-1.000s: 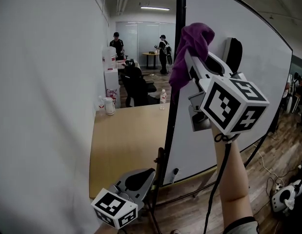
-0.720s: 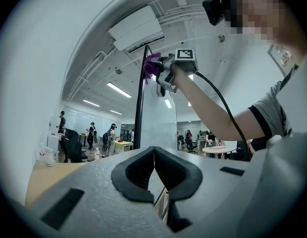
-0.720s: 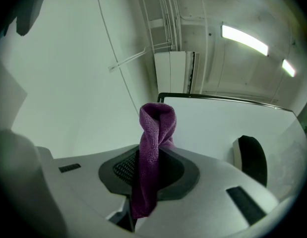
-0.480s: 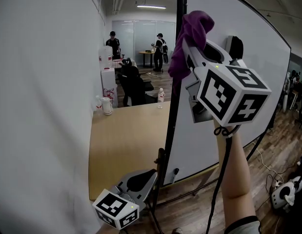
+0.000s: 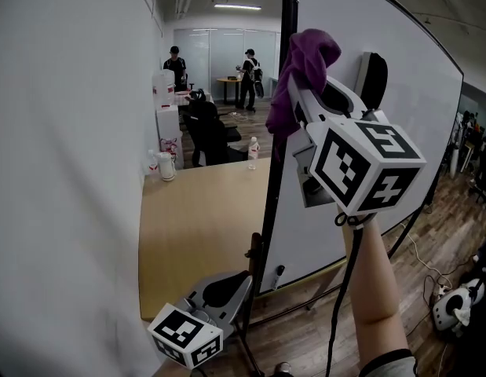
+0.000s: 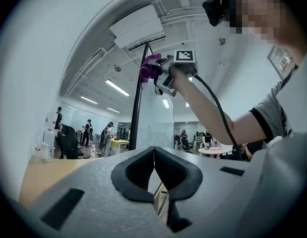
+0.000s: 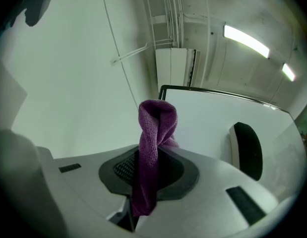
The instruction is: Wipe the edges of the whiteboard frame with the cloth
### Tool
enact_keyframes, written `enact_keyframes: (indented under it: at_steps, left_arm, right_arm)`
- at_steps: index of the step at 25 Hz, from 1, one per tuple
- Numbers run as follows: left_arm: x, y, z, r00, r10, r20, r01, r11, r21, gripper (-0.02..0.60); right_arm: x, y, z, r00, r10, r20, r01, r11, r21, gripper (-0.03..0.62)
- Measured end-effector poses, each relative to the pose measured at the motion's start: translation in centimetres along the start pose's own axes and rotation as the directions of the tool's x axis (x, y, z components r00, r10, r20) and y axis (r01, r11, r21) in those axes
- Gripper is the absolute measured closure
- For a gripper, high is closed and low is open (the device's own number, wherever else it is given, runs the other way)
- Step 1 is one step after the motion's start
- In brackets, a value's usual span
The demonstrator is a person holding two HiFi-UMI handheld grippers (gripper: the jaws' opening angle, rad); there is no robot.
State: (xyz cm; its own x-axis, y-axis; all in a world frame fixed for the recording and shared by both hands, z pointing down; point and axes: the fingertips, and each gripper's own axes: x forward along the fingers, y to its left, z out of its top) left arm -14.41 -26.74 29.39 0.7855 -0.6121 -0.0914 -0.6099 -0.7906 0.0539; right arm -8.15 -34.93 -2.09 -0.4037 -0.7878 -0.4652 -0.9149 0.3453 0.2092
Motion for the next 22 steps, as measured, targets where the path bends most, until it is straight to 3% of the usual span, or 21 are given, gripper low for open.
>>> enact_keyframes:
  at_steps: [22]
  left_arm:
    - [-1.1,-1.7,-1.7,1.000,-0.026,-0.014,0.025,0.999,-0.041,0.563]
  right_arm:
    - [-3.4,1.6,-7.0,0.993,-0.009,-0.116,0.014,0.999,0.044,0.526]
